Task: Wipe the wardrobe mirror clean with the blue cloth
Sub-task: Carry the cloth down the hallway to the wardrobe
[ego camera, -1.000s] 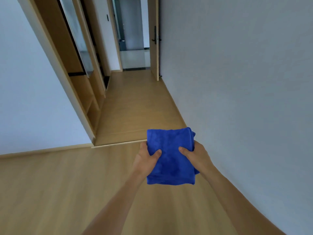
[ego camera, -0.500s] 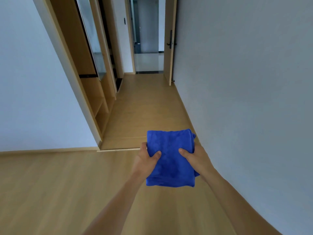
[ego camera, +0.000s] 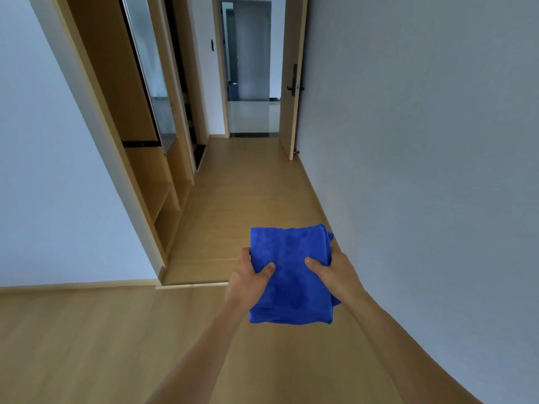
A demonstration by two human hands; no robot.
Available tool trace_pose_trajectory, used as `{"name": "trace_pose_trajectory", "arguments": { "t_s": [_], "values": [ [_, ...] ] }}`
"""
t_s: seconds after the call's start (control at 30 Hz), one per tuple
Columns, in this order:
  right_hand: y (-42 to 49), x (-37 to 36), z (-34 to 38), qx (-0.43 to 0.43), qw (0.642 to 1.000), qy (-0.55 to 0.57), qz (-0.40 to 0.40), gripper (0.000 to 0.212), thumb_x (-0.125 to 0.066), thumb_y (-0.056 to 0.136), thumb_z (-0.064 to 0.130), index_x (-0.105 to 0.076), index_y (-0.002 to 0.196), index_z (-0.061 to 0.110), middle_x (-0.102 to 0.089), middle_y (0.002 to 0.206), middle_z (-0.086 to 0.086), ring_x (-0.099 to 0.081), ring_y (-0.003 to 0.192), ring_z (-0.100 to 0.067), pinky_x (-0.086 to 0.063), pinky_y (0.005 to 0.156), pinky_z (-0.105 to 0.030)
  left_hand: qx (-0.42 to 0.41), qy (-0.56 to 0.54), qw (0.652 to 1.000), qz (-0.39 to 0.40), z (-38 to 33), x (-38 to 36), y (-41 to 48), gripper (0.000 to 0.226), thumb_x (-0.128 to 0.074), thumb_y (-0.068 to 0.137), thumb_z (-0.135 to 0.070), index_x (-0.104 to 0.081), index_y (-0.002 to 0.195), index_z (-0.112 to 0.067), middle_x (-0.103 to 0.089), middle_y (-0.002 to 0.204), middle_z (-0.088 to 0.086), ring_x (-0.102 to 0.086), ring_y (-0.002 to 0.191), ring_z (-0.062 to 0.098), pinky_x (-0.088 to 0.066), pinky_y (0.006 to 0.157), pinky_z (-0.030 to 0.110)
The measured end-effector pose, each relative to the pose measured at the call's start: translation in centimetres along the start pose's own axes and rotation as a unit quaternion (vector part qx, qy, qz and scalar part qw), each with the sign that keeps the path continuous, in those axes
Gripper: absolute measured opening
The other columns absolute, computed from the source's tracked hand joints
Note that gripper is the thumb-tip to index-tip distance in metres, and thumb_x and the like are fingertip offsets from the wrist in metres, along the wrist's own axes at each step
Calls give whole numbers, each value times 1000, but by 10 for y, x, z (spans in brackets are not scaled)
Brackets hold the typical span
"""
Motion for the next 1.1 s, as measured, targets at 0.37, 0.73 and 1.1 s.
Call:
{"name": "trace_pose_trajectory", "arguments": {
  "t_s": [0.37,0.73,1.1],
  "values": [
    [99,-36,23,-21,998,-4,55,27,-63,97,23,-58,122,15,-68,112,-2,-65,98,-17,-53,81,-31,40,5,999,-27,14,16,96,37,-67,93,-41,-39,116,-36,-56,100,-22,-63,92,14,-57,87,46],
    [258,-36,52,10,994,1,111,16,-58,99,20,-59,114,17,-70,107,-5,-68,91,-17,-56,74,-31,53,1,996,-77,-21,8,234,40,-68,94,-40,-38,118,-34,-57,104,-20,-59,87,2,-53,74,31],
    [388,-68,64,19,992,-22,125,12,-65,93,32,-59,103,28,-71,99,3,-69,89,-19,-57,86,-49,67,5,992,-109,-31,22,339,53,-68,94,-40,-42,136,-22,-56,109,-14,-59,94,12,-48,73,29]
  ]
}}
Point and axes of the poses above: each hand's wrist, its own y-axis towards the middle knuckle, its own x-axis out of the back of the hand, z = x × y, the point moved 9 cm from there along y, towards the middle knuckle
